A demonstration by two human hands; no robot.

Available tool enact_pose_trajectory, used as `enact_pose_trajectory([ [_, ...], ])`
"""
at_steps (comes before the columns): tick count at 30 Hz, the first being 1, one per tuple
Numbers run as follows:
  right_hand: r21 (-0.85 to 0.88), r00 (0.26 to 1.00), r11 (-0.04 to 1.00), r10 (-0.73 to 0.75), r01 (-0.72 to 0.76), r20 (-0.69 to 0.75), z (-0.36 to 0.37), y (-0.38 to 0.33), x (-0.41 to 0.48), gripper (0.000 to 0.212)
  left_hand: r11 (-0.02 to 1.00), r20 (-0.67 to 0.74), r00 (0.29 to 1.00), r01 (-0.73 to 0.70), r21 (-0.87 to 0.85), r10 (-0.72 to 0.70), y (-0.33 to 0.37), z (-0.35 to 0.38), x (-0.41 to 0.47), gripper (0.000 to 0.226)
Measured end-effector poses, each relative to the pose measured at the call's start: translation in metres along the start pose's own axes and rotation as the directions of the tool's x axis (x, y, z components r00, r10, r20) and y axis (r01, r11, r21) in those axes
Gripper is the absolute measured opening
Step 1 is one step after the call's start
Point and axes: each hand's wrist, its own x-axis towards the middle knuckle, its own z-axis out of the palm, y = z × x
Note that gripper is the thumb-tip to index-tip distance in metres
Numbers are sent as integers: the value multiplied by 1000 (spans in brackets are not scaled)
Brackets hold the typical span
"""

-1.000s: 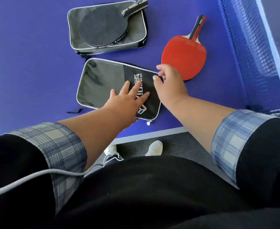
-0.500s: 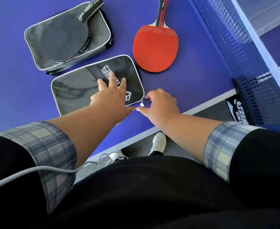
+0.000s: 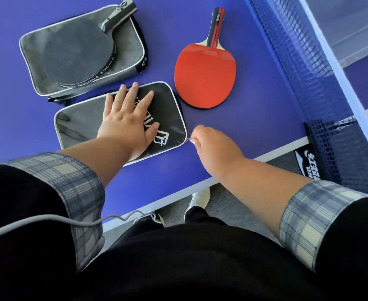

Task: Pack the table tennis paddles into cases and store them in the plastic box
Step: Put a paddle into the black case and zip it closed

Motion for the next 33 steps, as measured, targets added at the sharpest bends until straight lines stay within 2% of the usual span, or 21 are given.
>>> enact_pose_trajectory([
  [6, 39, 996, 999, 38, -35, -86, -21, -7, 31, 11, 999, 3, 1000, -30, 40, 29, 1, 0, -2, 74],
  [17, -180, 994, 984, -32, 13, -102, -50, -39, 96, 11, 999, 22, 999, -46, 15, 46, 10, 5, -23, 75],
  [23, -225, 994, 973, -74, 53, -83, -48, -63, 119, 9, 998, 44, 997, -69, 4, 69, 9, 6, -25, 71],
  [26, -127, 994, 992, -37, 25, -100, -42, -68, 124, 12, 994, 34, 999, -30, -106, 34, 9, 0, -23, 66],
  [29, 37, 986, 999, 15, -9, -165, -32, -70, 120, 12, 920, -29, 990, 118, -375, -138, 12, -12, 9, 55],
  [31, 173, 975, 984, 75, -39, -207, -26, -71, 117, 18, 887, 65, 980, 200, -416, -190, 12, -20, 40, 50],
  [33, 332, 953, 938, 188, -102, -240, -21, -72, 118, 24, 915, 158, 978, 188, -356, -140, 8, -21, 60, 41],
])
